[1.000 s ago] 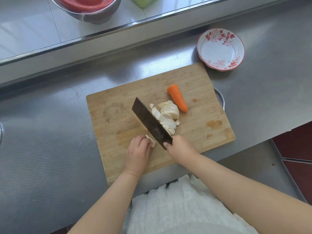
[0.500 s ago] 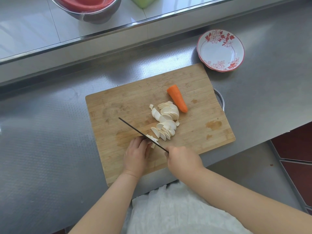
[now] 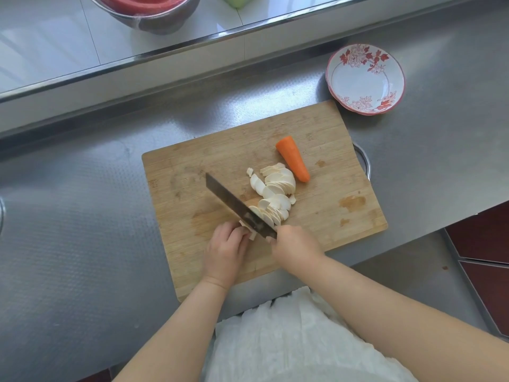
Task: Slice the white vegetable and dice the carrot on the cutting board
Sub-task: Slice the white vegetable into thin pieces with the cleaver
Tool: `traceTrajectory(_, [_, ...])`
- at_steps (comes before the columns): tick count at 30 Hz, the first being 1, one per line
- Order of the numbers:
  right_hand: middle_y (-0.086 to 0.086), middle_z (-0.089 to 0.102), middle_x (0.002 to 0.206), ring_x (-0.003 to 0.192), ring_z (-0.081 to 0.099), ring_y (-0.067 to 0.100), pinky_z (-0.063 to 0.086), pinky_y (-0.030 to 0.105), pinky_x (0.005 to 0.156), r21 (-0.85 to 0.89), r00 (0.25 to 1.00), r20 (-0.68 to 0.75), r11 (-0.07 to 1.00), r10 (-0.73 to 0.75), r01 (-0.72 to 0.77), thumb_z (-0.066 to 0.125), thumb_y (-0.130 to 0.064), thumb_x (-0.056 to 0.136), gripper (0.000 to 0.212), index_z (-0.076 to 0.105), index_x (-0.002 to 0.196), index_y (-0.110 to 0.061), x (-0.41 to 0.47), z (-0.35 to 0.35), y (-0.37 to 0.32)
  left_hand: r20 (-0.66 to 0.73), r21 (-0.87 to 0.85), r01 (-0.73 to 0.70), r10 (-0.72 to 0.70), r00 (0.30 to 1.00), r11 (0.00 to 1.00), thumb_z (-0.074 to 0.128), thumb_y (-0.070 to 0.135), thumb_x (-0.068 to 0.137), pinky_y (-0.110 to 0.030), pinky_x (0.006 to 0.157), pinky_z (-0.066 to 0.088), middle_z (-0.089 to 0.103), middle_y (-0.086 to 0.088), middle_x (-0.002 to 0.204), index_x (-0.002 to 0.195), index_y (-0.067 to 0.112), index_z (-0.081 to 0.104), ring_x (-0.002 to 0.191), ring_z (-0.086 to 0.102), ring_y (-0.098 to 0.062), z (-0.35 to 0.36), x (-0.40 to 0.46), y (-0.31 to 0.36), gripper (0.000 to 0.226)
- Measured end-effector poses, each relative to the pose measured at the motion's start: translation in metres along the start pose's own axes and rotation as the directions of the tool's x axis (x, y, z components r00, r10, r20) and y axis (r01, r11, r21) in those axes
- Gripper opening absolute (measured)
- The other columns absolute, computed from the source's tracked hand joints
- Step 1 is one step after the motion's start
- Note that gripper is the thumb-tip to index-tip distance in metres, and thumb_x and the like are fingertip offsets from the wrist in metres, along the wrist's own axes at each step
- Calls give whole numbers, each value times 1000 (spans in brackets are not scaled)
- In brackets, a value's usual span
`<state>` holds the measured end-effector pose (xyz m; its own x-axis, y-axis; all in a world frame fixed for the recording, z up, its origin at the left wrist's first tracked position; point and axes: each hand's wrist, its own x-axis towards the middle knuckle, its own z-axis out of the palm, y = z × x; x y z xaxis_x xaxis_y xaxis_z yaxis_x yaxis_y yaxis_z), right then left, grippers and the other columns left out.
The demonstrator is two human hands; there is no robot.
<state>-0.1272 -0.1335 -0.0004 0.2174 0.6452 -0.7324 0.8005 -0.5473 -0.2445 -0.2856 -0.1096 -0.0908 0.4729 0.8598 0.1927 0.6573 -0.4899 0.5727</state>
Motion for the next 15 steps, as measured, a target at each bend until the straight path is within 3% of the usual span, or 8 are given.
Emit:
traceTrajectory(4, [8, 66, 91, 86, 63, 27, 52, 35, 72, 169, 999, -4, 985, 37, -36, 49, -38, 96, 30, 61, 101, -11, 5, -5, 5, -34, -17, -28, 28, 999, 999, 56, 23, 91, -29, 64, 48, 61, -8, 87, 83, 3, 68, 80, 55, -20, -1, -1, -2, 24])
traceTrajectory(7, [6, 66, 87, 83, 62, 26, 51, 34, 67, 80, 997, -64, 996, -41, 47, 44, -38, 98, 28, 61, 103, -16, -4, 0, 5, -52, -27, -53, 52, 997, 998, 58, 23, 91, -30, 66, 47, 61, -8, 87, 84, 4, 67, 79, 55, -21, 2, -2, -6, 22])
traceTrajectory(10, [6, 67, 88, 84, 63, 28, 47, 33, 63, -17, 985, -113, 991, -131, 130, 41, -35, 99, 27, 61, 105, -19, -13, 3, 8, -66, -26, -58, 56, 996, 998, 57, 26, 93, -37, 57, 50, 62, -8, 87, 91, 12, 61, 79, 57, -23, 5, -3, -10, 15])
traceTrajectory(15, [5, 68, 88, 82, 63, 28, 38, 29, 56, -133, 975, -129, 978, -179, 162, 43, -24, 97, 20, 59, 110, -23, -24, 7, 8, -70, 4, -83, 83, 994, 997, 48, 30, 98, -34, 54, 49, 63, -9, 90, 96, 17, 53, 83, 52, -21, 7, -3, -10, 14])
